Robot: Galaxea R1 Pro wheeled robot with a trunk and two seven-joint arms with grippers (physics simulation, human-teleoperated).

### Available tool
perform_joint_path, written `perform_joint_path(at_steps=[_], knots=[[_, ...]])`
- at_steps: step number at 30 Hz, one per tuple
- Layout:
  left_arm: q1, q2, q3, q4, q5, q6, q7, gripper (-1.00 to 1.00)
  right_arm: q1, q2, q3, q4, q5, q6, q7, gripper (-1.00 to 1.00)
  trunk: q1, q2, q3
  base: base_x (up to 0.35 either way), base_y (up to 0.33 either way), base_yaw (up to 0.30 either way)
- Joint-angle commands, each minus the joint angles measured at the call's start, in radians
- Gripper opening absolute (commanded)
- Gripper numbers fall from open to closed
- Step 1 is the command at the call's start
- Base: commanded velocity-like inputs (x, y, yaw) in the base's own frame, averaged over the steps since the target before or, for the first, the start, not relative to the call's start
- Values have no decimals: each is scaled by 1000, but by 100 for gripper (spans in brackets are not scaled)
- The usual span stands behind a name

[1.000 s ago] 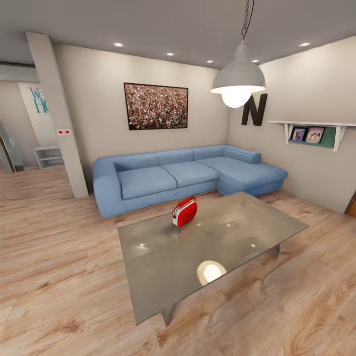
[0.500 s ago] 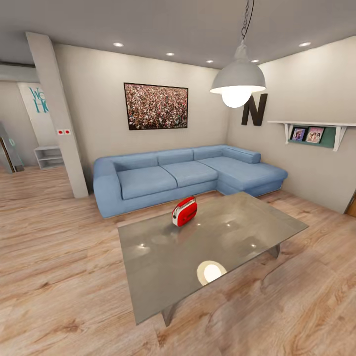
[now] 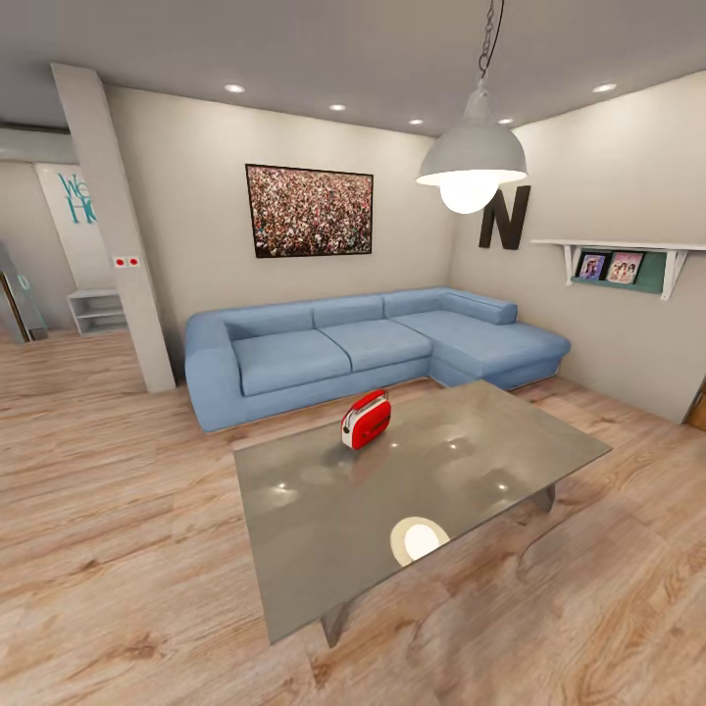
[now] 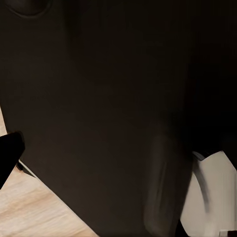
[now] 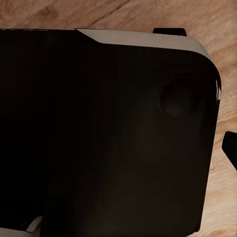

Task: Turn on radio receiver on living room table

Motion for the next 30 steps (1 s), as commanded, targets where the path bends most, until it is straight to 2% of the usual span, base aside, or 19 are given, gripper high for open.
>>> perform_joint_path(at_steps=[1,6,9,14,15,18,20,22,24,25,29,30], knots=[[0,-1,0,0,0,0,0,100,0,0,-1,0,1,0,0,100,0,0,0,0,0,0],[0,-2,-1,-5,1,0,-1,100,0,0,-4,-1,-3,-4,0,100,0,0,0,0,0,0],[0,1,-1,-65,0,0,1,100,0,-8,-2,-27,-2,-39,-2,100,0,0,0,0,0,0],[0,4,-2,-212,-1,10,8,100,-5,-59,-2,-194,0,-55,1,100,0,0,0,0,0,0],[0,4,-2,-268,-2,14,9,100,-8,-75,-4,-249,0,-56,2,100,0,0,0,0,0,0],[0,7,-2,-390,-4,38,20,100,-12,-97,-6,-374,-1,-54,2,100,0,0,0,0,0,0],[-2,10,-2,-454,-5,71,30,100,-13,-104,-6,-438,-1,-49,2,100,0,0,0,0,0,0],[-12,14,-1,-550,-5,140,49,100,-19,-110,-6,-532,0,-22,2,100,0,0,0,0,0,0],[-35,23,1,-671,-4,233,63,100,-33,-113,-7,-639,1,55,3,100,0,0,0,0,0,0],[-67,29,3,-783,-3,293,67,100,-47,-114,-6,-730,1,133,5,100,0,0,0,0,0,0],[-109,31,16,-900,-2,351,69,100,-59,-118,-7,-816,1,173,6,100,0,0,0,0,0,0],[-125,32,22,-943,-2,385,69,100,-62,-122,-7,-842,1,180,6,100,0,0,0,0,0,0]])
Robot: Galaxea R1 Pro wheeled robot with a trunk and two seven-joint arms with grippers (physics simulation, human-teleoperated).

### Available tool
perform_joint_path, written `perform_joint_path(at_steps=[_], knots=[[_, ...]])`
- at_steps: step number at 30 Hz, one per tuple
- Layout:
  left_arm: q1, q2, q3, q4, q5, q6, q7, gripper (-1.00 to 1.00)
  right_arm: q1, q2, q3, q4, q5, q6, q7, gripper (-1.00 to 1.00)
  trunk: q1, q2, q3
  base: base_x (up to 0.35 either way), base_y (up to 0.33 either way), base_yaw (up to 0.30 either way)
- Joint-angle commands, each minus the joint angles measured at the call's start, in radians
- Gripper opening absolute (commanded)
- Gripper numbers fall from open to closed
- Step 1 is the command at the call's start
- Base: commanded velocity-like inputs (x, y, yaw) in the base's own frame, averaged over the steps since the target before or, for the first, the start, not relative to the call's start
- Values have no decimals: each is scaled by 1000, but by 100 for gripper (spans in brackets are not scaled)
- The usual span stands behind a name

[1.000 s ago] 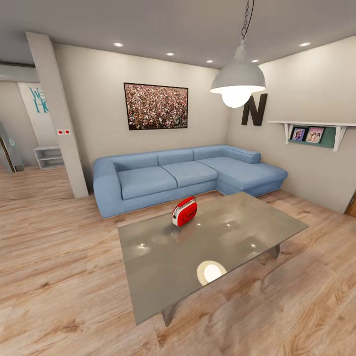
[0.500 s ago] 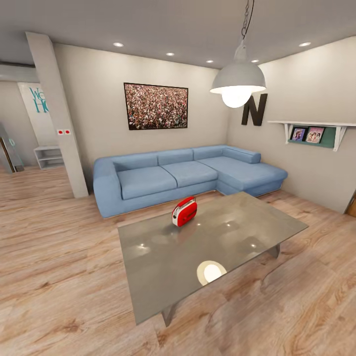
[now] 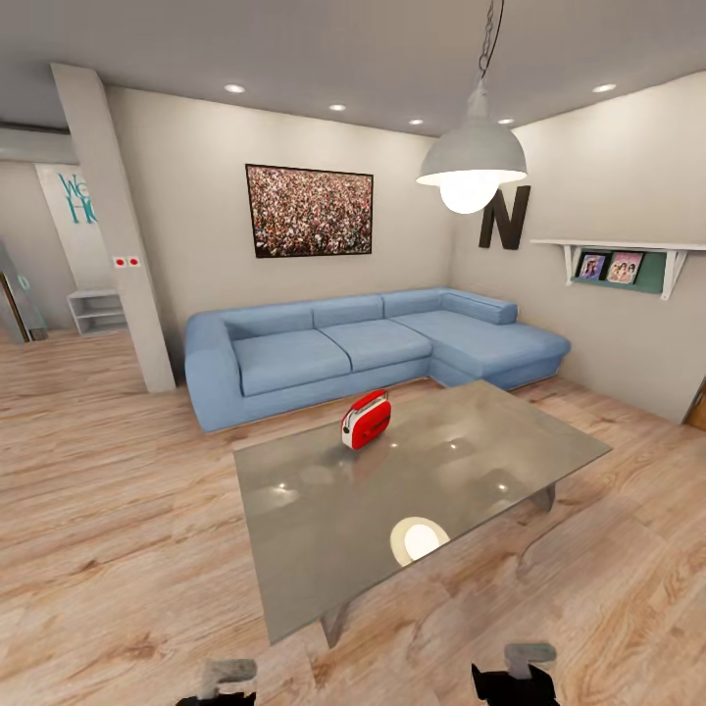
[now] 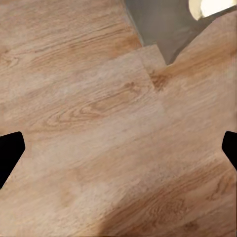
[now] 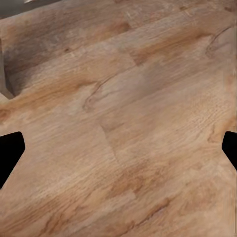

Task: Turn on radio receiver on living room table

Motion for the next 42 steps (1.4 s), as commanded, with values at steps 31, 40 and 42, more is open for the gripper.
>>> perform_joint_path(at_steps=[31,40,42], knots=[[-57,2,29,-146,-2,131,1,100,-14,-27,12,-66,1,-69,-3,100,0,0,0,0,138,12],[-57,2,30,-145,-3,129,2,100,-14,-27,13,-66,4,-68,-5,100,0,0,0,8,270,268],[-57,2,30,-145,-3,129,3,100,-14,-27,13,-66,4,-68,-5,100,0,0,0,93,258,294]])
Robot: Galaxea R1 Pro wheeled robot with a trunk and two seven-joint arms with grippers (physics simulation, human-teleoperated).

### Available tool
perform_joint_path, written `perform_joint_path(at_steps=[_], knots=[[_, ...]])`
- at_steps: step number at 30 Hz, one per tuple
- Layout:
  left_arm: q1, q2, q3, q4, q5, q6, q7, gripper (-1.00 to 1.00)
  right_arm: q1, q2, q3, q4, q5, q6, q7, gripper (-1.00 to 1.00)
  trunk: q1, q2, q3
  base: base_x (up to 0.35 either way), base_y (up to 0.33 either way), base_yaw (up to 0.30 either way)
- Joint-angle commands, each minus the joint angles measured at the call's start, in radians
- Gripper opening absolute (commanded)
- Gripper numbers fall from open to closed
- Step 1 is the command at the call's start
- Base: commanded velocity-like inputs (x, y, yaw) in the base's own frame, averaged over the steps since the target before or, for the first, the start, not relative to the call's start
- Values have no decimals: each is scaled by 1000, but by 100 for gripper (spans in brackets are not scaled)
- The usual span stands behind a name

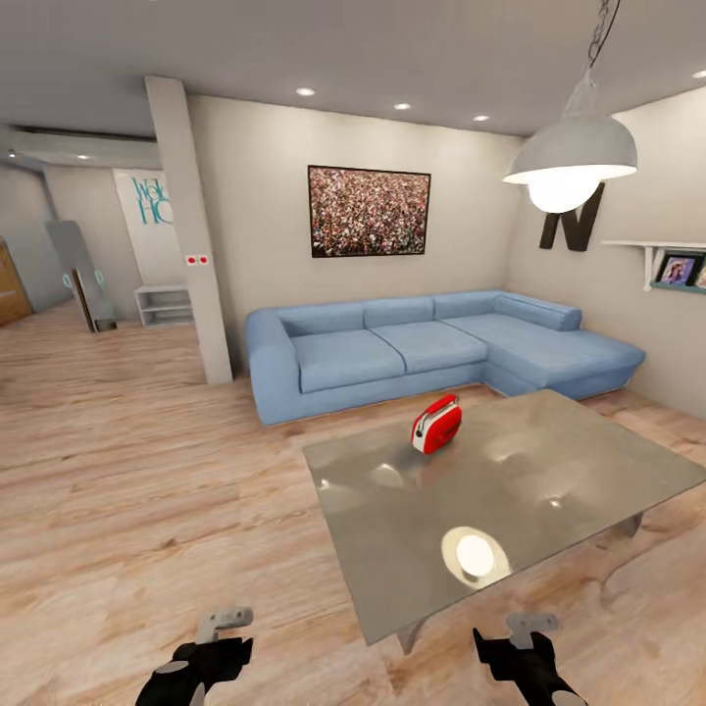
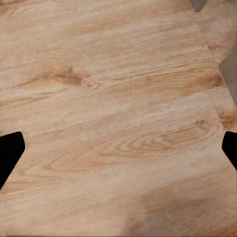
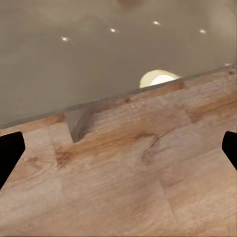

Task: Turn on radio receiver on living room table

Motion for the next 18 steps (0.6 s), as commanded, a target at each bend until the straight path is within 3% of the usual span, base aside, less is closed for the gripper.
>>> perform_joint_path(at_steps=[1,18], knots=[[0,0,0,0,0,0,0,100,0,0,0,0,-1,0,0,100,0,0,0,127,249,295],[0,0,1,0,-1,-7,1,100,0,0,1,0,-3,0,0,100,0,0,0,178,214,295]])
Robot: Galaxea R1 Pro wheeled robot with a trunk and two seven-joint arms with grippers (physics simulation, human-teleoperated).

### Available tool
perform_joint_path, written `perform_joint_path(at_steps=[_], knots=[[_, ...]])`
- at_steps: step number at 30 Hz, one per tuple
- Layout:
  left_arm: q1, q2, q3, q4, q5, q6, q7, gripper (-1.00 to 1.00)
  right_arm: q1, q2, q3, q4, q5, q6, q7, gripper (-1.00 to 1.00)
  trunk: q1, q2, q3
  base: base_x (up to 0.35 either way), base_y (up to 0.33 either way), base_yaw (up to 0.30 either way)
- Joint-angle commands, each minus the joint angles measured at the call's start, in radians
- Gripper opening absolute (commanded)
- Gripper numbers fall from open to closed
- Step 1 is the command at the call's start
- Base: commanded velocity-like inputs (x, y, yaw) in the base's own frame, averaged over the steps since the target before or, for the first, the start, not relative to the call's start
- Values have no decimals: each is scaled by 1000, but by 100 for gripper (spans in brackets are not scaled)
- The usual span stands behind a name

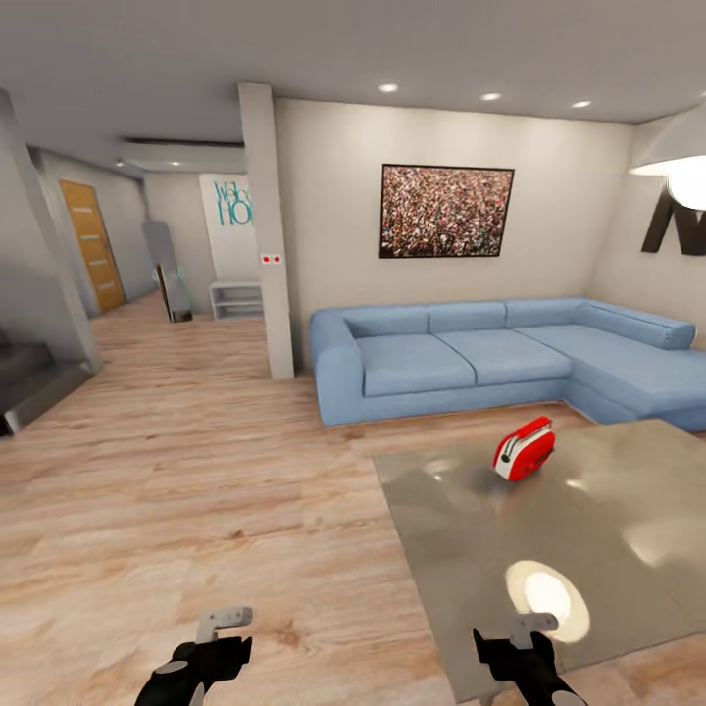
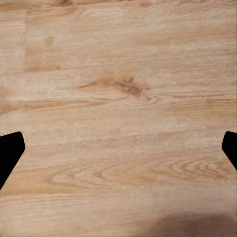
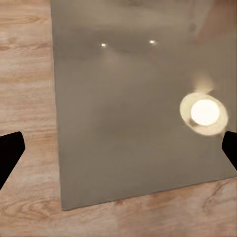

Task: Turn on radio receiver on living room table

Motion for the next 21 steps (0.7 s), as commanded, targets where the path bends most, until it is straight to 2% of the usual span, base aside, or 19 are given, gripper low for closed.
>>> perform_joint_path(at_steps=[1,13,21], knots=[[0,0,0,0,-1,-1,1,100,0,0,0,0,0,0,0,100,0,0,0,217,178,295],[0,0,0,1,-1,-2,0,100,0,0,0,0,0,0,0,100,0,0,0,234,188,293],[0,0,0,2,-4,-2,3,100,0,0,-1,1,0,0,1,100,0,0,0,259,116,54]])
